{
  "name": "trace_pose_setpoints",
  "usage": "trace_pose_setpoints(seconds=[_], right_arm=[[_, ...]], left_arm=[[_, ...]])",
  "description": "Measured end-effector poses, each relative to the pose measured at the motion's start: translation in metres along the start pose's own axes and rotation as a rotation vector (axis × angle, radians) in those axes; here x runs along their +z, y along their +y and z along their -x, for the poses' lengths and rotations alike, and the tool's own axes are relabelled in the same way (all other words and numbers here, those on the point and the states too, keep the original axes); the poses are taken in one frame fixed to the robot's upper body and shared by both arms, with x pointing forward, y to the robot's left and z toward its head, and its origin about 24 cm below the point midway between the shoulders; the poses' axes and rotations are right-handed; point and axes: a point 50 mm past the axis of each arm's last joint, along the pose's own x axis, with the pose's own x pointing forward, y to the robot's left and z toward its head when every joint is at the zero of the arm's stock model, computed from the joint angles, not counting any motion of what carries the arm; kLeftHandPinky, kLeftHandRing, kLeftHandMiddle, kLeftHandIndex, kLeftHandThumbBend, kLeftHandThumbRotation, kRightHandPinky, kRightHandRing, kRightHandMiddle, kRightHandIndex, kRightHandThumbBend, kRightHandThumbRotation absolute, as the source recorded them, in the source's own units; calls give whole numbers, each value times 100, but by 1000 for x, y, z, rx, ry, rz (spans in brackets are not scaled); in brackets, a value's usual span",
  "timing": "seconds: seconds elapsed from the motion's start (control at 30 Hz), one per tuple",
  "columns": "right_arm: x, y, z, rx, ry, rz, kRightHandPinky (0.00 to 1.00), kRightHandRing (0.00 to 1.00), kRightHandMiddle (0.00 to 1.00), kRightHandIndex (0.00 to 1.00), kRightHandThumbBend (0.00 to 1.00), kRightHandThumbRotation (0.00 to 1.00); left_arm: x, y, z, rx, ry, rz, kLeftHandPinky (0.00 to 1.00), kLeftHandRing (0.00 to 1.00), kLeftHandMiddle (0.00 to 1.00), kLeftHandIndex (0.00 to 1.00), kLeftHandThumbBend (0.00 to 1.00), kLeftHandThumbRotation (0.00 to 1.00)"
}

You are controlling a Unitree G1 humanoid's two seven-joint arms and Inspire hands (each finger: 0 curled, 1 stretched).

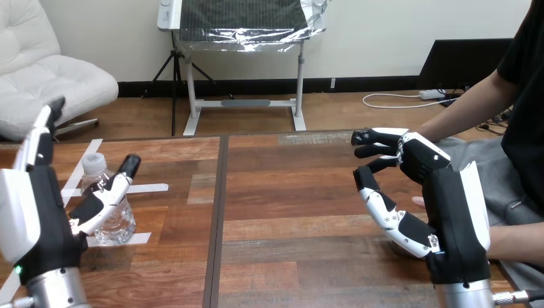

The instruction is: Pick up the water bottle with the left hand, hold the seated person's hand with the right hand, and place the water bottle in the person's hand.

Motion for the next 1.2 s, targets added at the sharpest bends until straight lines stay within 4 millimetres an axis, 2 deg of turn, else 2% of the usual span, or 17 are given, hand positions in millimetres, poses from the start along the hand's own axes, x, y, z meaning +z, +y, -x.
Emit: trace_pose_setpoints(seconds=[0.33,0.57,1.2], right_arm=[[0,0,-1,-2,-4,-1,51,63,69,63,38,17],[0,-1,-1,0,-5,1,51,63,69,63,38,16],[0,-2,-1,3,-5,5,52,64,69,63,38,16]], left_arm=[[-18,-10,-7,-80,69,-63,76,81,83,83,87,40],[-27,-17,-11,-115,107,-95,76,82,83,83,90,44],[-31,-38,-23,-171,156,-117,78,83,84,85,93,48]])
